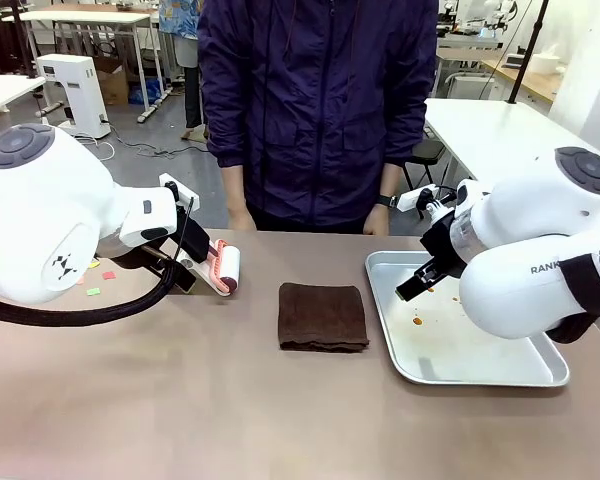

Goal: Clean the surface of the table.
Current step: Hold the Lint Roller with your left hand and the towel with your right hand.

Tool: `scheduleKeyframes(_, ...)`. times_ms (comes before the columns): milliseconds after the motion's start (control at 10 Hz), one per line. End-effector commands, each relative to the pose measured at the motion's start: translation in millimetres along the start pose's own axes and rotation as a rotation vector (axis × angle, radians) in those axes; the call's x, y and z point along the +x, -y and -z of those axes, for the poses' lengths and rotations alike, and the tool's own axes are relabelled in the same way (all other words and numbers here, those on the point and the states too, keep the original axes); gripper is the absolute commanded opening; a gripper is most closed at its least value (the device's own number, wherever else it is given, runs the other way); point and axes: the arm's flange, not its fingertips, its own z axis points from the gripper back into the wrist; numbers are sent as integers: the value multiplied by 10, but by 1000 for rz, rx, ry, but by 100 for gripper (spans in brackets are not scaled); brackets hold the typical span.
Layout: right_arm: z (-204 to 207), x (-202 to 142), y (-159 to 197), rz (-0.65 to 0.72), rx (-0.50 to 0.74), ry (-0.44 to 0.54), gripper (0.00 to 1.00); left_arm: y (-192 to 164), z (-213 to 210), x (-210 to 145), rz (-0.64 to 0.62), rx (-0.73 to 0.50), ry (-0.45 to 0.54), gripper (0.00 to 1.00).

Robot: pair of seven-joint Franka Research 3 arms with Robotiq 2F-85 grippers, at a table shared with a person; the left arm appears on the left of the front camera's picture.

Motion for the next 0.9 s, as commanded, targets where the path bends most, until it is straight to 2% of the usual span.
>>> scheduleKeyframes(0, -172, 13, -21, 132, 84, -117, 100, -60, -57, -3, -66, -76, -42, 100)
scheduleKeyframes(100, -272, -9, 35, 262, 150, -201, 100, -156, -126, -41, -152, -218, -98, 100)
scheduleKeyframes(200, -418, -29, 89, 355, 259, -193, 100, -310, -234, -96, -291, -310, -184, 100)
scheduleKeyframes(300, -573, -53, 145, 439, 338, -181, 100, -468, -343, -162, -392, -384, -213, 100)
scheduleKeyframes(400, -719, -99, 212, 500, 459, -144, 100, -636, -481, -265, -417, -526, -174, 100)
scheduleKeyframes(500, -902, -207, 298, 547, 589, -82, 100, -824, -658, -381, -458, -569, -141, 100)
scheduleKeyframes(600, -1107, -402, 415, 602, 719, 1, 100, -1070, -896, -566, -482, -666, -64, 100)
scheduleKeyframes(800, -1413, -876, 595, 735, 815, 159, 100, -1560, -1270, -931, -573, -776, 104, 100)
